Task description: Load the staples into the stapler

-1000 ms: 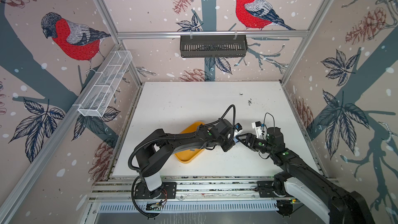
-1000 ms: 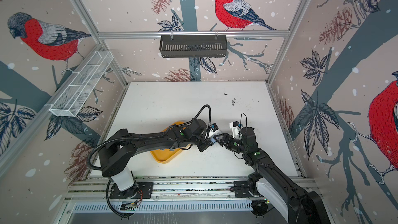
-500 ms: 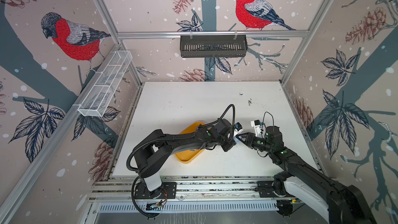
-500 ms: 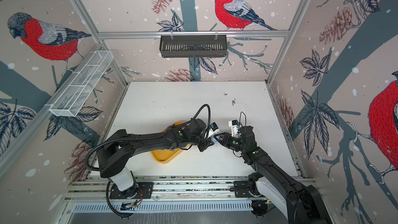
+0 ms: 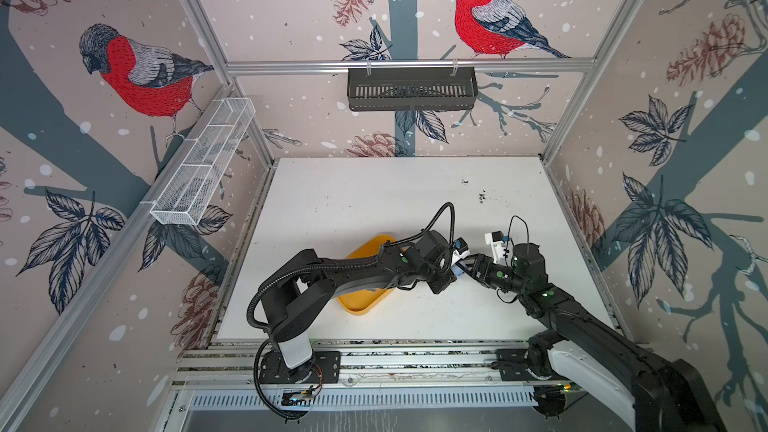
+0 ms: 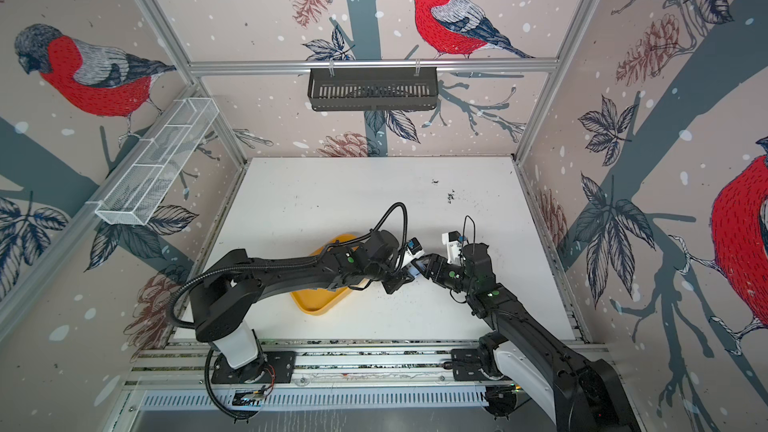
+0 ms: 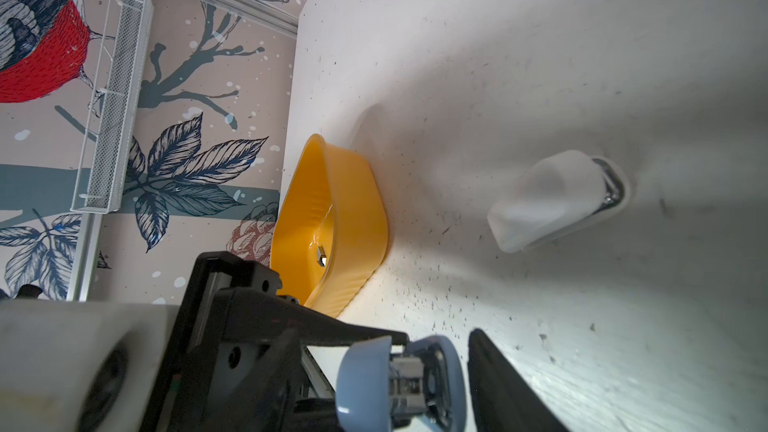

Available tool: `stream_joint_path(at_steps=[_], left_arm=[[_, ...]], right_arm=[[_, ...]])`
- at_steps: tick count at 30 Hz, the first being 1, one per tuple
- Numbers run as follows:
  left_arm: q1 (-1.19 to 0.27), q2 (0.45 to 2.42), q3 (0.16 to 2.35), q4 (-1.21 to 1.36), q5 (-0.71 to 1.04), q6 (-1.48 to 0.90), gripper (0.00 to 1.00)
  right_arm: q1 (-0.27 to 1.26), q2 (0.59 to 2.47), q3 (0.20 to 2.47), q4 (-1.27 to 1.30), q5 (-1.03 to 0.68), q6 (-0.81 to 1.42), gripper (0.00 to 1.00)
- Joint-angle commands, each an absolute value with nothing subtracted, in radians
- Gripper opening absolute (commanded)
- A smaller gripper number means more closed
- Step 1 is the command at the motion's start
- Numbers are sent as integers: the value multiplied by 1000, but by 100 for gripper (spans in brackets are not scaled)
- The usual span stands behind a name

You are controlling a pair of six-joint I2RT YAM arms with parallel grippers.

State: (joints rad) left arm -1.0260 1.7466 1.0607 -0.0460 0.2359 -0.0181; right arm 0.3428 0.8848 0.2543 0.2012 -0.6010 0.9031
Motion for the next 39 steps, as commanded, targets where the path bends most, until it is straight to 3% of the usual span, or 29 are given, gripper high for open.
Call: stream_joint_path(at_steps=[1,8,18,28,35,39], left_arm=[[-1028,1760,1055,-32,239,-2,16],[-1031,1810,1038,-46,208,7,19],[-1040,1885,1064,-85,165,28,27],[-1041,1852,1083,-102,143,27,59],[-993,1689,1090,-75,87,1,96],[-865,1597,1075,-32,97,-17,97]], right_arm=[[328,869,284,98,-509,838,71],[281,823,376,-141,-236,715,100],[228,829,513,-143,-2,540,100],[160,899,564,-13,108,473,100],[124,929,482,234,230,353,100],[113,976,401,446,268,237,100]])
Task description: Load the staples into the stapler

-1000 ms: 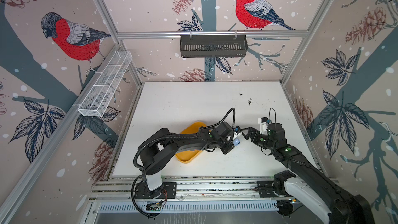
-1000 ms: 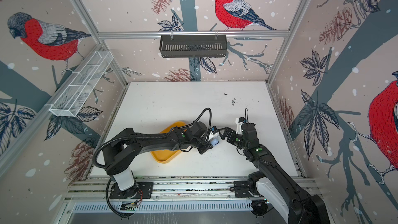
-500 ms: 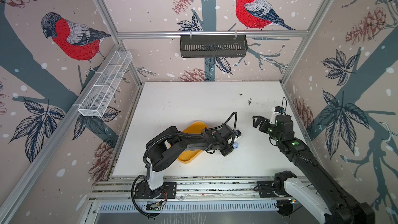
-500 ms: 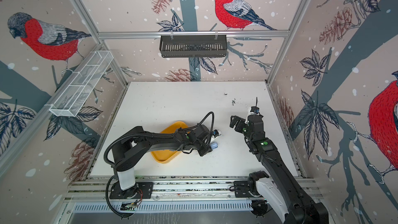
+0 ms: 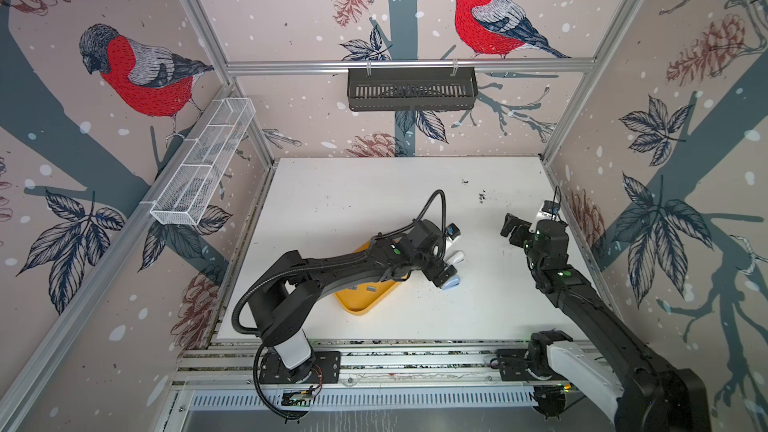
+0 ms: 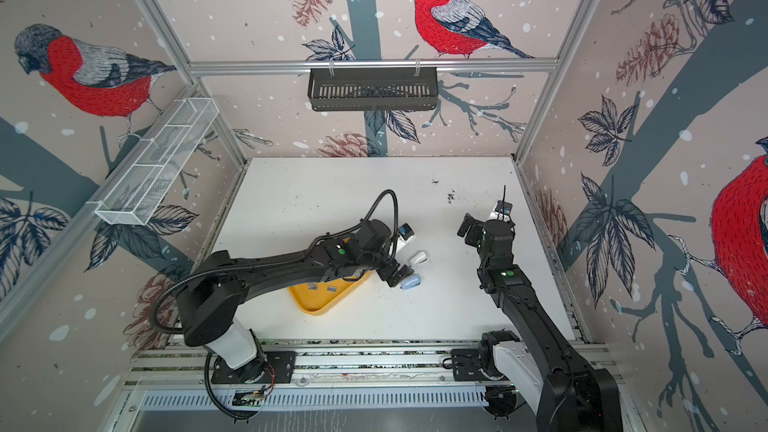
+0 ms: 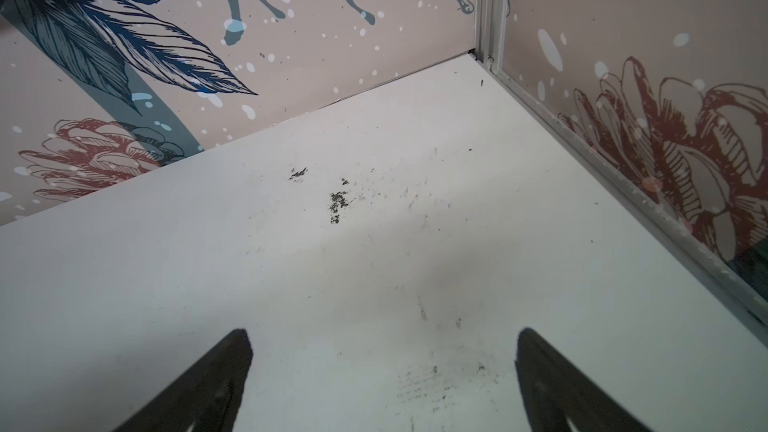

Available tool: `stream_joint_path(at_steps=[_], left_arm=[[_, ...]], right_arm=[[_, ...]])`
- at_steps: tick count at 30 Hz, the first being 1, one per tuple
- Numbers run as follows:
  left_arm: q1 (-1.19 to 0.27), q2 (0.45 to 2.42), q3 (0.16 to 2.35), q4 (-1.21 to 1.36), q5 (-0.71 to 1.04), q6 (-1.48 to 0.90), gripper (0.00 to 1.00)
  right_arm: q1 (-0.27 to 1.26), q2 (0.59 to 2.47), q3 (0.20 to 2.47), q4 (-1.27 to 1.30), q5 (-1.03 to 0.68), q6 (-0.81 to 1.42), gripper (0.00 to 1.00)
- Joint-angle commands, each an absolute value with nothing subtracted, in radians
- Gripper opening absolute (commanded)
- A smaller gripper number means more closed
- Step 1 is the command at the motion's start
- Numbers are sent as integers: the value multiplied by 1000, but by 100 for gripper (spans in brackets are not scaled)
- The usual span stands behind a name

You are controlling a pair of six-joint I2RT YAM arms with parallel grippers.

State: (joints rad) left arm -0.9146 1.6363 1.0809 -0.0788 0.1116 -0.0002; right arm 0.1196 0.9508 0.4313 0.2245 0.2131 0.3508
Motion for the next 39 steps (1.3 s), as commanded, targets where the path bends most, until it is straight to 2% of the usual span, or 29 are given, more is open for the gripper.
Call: stream_joint_path(at_steps=[1,5,10,14,19,21,23,29,35,39], left_arm=[[-825,1575,1069,-22,90,-20,97],[-692,1505,1038,17,-24,-44,96],[-410,1428,903,146,-4,-62,96],[-229,1351,760,315,-38,-75,96],[-106,1334,638,494,-58,-44,97],[-90,1339,564,600,-61,-10,97],[-72,1346,479,722,-18,41,97],[-50,1359,326,942,-69,30,97],[-35,1508,243,1216,-29,29,97],[-22,1504,260,1166,-9,18,97]], right_arm=[[110,1000,387,488,279,202,100],[92,1105,308,694,305,125,100],[74,1286,159,1137,270,85,100],[40,1353,160,1212,184,66,100],[31,1520,119,1453,69,25,100],[31,1512,146,1389,43,13,100],[30,1488,221,1203,125,55,100],[23,1496,228,1204,154,72,100],[23,1502,237,1191,151,71,100],[24,1503,236,1198,150,71,100]])
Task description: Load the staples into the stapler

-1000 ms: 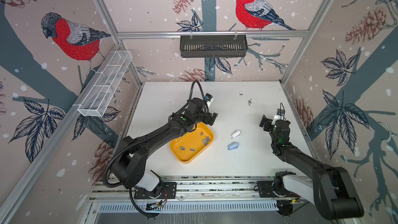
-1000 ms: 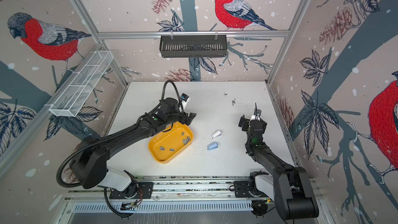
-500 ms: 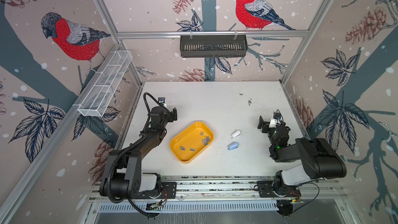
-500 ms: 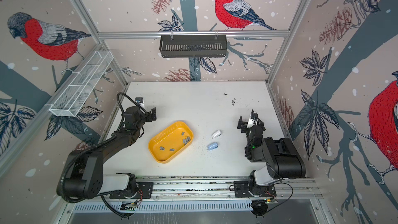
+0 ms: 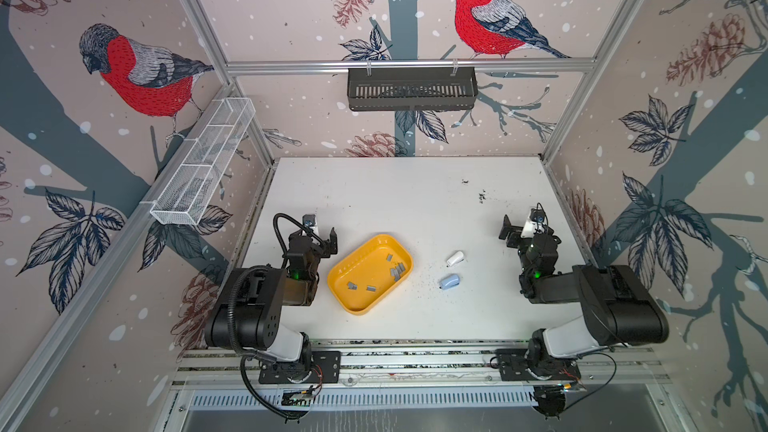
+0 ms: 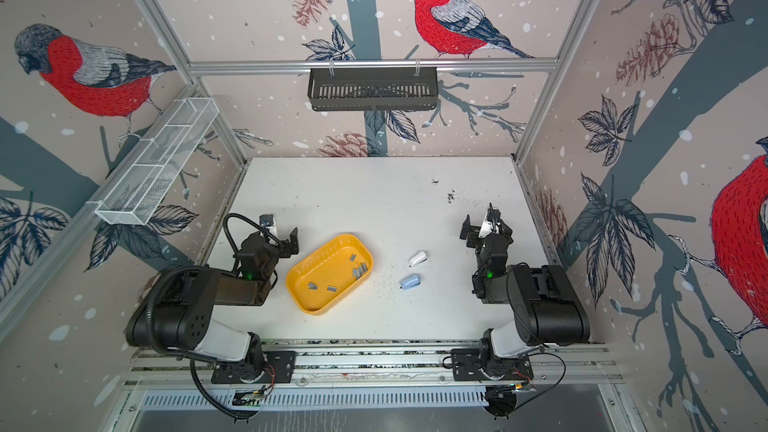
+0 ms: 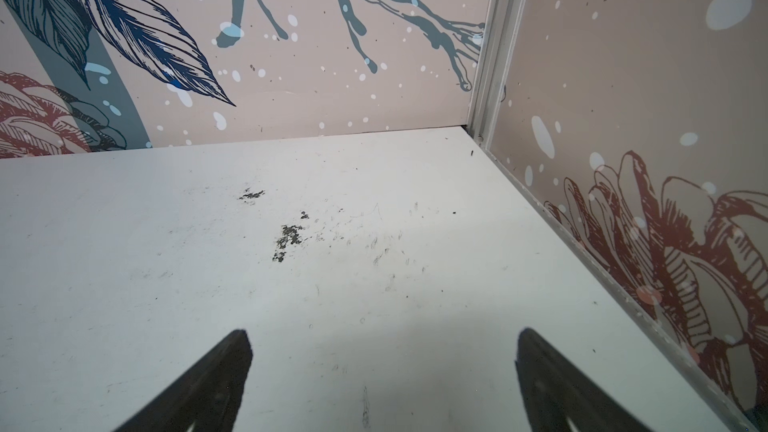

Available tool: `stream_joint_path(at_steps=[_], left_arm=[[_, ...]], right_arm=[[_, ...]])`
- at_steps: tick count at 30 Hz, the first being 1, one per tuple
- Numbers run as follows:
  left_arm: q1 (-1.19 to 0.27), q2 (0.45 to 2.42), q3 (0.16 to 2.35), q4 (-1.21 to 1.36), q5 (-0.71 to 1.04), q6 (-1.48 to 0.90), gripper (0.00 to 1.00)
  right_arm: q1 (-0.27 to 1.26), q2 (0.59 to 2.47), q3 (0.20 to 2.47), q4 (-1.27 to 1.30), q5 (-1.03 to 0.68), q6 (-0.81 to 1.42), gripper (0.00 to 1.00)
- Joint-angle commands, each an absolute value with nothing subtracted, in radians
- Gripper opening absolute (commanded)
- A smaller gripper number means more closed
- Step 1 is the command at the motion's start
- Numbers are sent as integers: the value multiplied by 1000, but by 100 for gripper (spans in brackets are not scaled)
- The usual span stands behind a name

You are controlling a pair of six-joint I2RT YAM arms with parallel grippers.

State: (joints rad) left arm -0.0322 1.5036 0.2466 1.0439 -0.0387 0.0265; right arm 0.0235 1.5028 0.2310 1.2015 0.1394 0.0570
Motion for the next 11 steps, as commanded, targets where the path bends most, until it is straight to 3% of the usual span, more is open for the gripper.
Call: stream_joint_path(at_steps=[1,11], left_arm=[[-16,1508,264,1161,0,13,97],[-1,1499,275,1130,8,0,98]], right_arm=[[22,1502,237,1192,151,71,100],[20,1503,241,1188,145,74,100]])
